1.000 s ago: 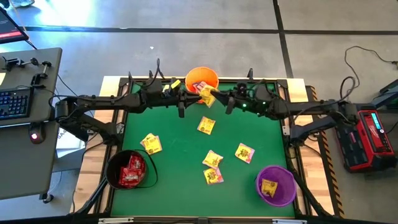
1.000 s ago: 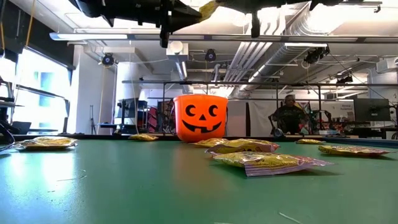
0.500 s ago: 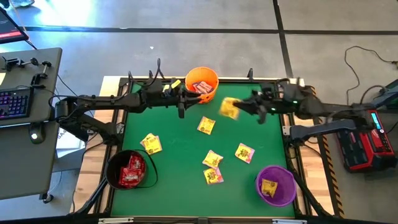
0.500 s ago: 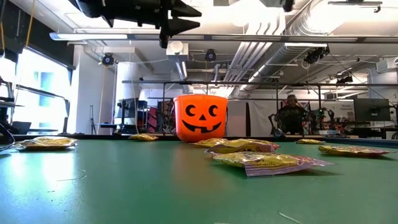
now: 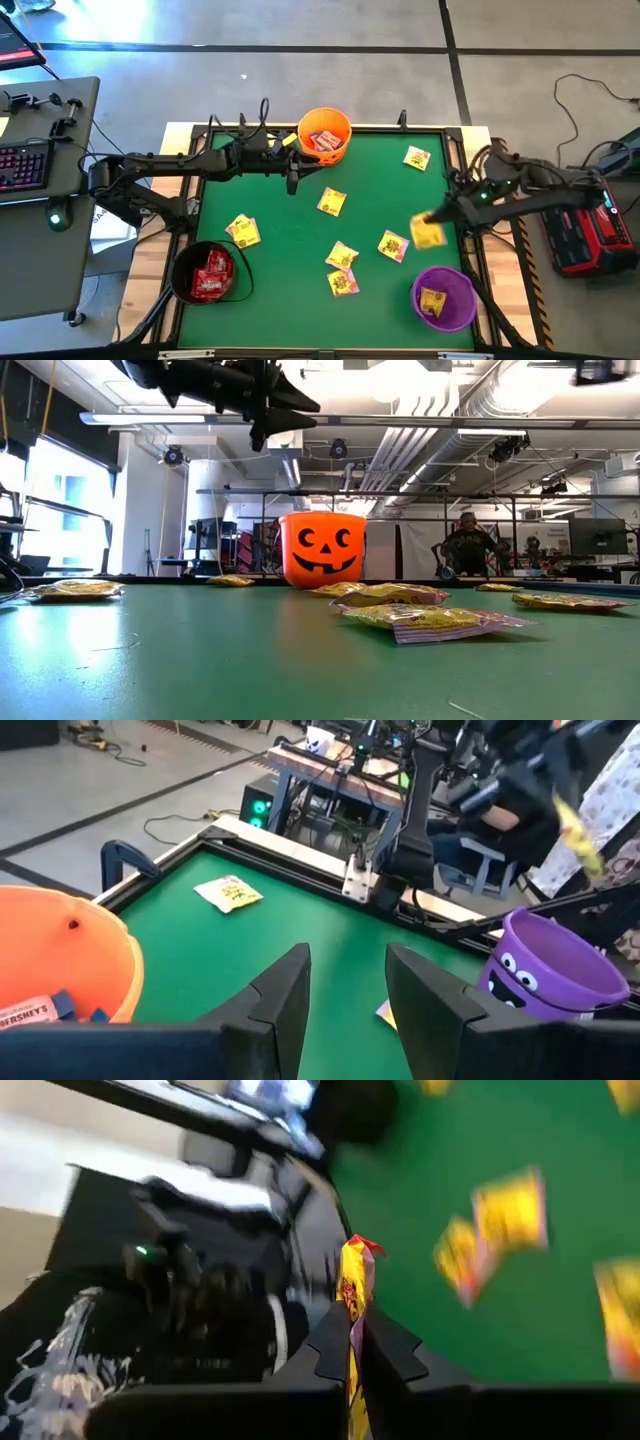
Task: Sort candy by brand, put in halloween buckets
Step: Put the yellow candy into the purple bucket
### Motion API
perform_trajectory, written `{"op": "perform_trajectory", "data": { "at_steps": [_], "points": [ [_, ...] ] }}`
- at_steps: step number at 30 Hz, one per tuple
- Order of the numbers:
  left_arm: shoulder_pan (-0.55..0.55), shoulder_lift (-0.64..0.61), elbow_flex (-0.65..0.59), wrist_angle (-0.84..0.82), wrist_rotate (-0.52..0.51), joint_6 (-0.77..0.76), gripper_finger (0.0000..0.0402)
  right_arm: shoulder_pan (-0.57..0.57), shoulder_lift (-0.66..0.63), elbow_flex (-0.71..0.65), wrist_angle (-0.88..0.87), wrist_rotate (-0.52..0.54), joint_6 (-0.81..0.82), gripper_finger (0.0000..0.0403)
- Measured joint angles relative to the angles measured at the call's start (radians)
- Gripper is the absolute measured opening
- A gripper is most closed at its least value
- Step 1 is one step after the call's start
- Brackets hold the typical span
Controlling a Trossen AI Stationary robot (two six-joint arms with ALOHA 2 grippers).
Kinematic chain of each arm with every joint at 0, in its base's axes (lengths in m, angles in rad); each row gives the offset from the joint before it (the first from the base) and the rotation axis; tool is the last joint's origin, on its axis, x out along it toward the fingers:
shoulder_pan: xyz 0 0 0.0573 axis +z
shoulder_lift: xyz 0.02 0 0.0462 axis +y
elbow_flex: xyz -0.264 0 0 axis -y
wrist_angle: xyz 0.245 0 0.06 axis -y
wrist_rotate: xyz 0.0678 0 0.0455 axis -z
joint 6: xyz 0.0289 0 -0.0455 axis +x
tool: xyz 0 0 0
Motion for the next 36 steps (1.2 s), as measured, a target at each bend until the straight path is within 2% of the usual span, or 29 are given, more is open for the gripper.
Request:
{"op": "perform_trajectory", "data": {
  "at_steps": [3, 7, 15, 23, 26, 31, 36],
  "points": [
    [0.000, 0.000, 0.000, -0.001, -0.006, 0.001, 0.0125, 0.044, -0.026, 0.000, -0.132, -0.026, 0.127, 0.0000],
    [0.000, 0.000, 0.000, -0.001, -0.006, 0.001, 0.0125, 0.103, -0.023, 0.000, -0.229, -0.118, 0.262, 0.0000],
    [0.000, 0.000, 0.000, -0.010, -0.042, 0.001, 0.0125, 0.225, 0.055, 0.000, -0.198, -0.170, 0.481, 0.0000],
    [0.004, 0.000, 0.000, -0.052, -0.077, 0.028, 0.0125, 0.396, 0.223, 0.000, -0.188, -0.169, 0.635, 0.0000],
    [0.010, 0.000, 0.000, -0.058, -0.076, 0.035, 0.0125, 0.465, 0.280, 0.000, -0.187, -0.128, 0.725, 0.0000],
    [0.026, 0.000, 0.000, -0.057, -0.076, 0.036, 0.0125, 0.576, 0.372, 0.000, -0.126, 0.026, 0.911, 0.0000],
    [0.045, 0.000, 0.000, -0.056, -0.076, 0.036, 0.0125, 0.678, 0.498, 0.000, -0.078, 0.130, 1.033, 0.0000]
  ]
}}
